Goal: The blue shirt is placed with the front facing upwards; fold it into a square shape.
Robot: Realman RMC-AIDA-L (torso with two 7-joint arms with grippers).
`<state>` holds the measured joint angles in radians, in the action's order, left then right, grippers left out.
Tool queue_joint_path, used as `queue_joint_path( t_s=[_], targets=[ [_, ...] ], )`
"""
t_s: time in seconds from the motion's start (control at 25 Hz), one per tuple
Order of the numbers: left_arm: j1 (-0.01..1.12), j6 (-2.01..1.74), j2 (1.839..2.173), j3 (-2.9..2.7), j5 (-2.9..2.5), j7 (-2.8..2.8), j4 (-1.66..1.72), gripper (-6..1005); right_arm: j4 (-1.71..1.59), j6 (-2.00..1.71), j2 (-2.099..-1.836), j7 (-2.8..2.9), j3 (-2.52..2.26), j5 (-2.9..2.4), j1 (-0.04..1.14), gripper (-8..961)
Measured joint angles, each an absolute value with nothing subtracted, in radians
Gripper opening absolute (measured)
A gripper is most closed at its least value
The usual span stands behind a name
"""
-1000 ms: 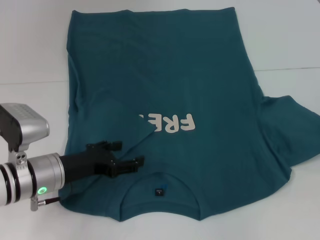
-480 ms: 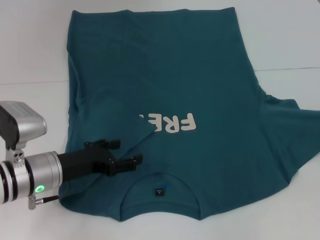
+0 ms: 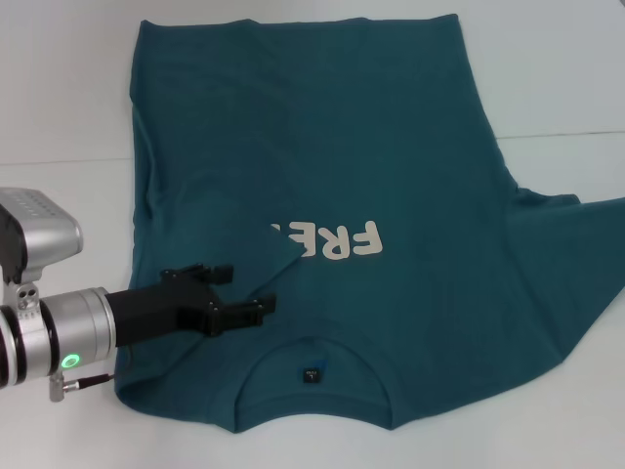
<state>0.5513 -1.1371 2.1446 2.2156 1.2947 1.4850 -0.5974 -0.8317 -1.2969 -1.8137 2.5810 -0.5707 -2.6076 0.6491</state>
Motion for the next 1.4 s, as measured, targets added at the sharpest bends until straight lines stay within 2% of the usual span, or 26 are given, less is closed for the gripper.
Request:
queue_joint_path(
  t_s=[0.24,0.76,1.12,1.4],
  targets=[
    [0.551,-1.137,2.144,2.215,1.295,1.485,-0.598,875,-0.867,-1.375,-1.83,2.563,-0.58,-2.571,0.698,84],
    [0.549,-1.137,2.14,2.217,1.295,1.486,-0.598,875,-0.886,-1.448,-1.884,2.569,-0.72,-2.576,0.878,109],
    [0.547,-1.137,2.136,2.217,1.3,1.486,-0.598,875,-0.817,-1.392,-1.946,2.57,-0.836,-2.611,0.996,127],
    [0.527,-1.137,2.137,2.217,1.303,1.486,-0.613,875,-0.736,-1.356,-1.977,2.581,-0.93,-2.667,1.031,140]
  ],
)
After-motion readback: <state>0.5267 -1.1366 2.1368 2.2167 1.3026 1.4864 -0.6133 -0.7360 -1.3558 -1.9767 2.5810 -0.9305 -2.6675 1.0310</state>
